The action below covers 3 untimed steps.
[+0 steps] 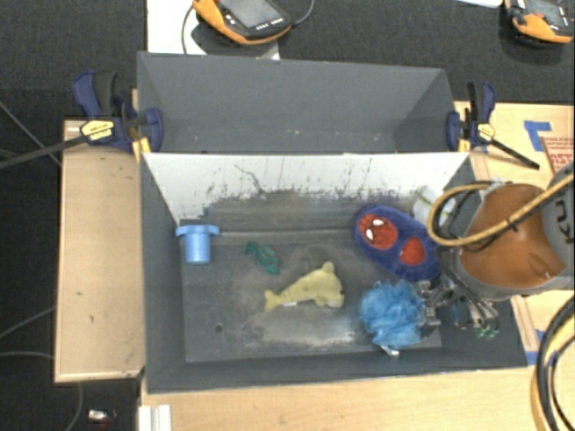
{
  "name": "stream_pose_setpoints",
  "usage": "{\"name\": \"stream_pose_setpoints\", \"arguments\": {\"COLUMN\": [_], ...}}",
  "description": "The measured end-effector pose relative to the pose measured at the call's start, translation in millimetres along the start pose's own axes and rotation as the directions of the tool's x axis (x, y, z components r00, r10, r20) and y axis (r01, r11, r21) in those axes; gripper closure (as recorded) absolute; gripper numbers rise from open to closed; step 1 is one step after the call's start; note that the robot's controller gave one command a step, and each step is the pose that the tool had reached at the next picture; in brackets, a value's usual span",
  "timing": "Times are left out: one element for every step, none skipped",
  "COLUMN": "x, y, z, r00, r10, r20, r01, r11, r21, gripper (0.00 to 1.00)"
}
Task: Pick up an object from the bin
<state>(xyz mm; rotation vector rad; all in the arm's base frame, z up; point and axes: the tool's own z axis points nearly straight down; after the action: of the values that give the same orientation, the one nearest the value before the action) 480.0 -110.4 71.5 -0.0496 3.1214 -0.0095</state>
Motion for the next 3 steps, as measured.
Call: {"name": "stream_pose_setpoints", "arguments": {"x": [0.0, 0.5, -20.2], "y": [0.0, -19.3, -4.5], "z": [-0.1, -52.5, -58.6], "r00": [1.000, 1.000, 1.000], "r10": [-0.002, 0.025, 0.022], "r20": [0.000, 0.005, -0.002], "r01": [0.002, -0.025, -0.022], "r11": [1.000, 1.000, 1.000], "r21": [0.000, 0.002, -0.002], "gripper": [1.00, 1.00, 1.00]}}
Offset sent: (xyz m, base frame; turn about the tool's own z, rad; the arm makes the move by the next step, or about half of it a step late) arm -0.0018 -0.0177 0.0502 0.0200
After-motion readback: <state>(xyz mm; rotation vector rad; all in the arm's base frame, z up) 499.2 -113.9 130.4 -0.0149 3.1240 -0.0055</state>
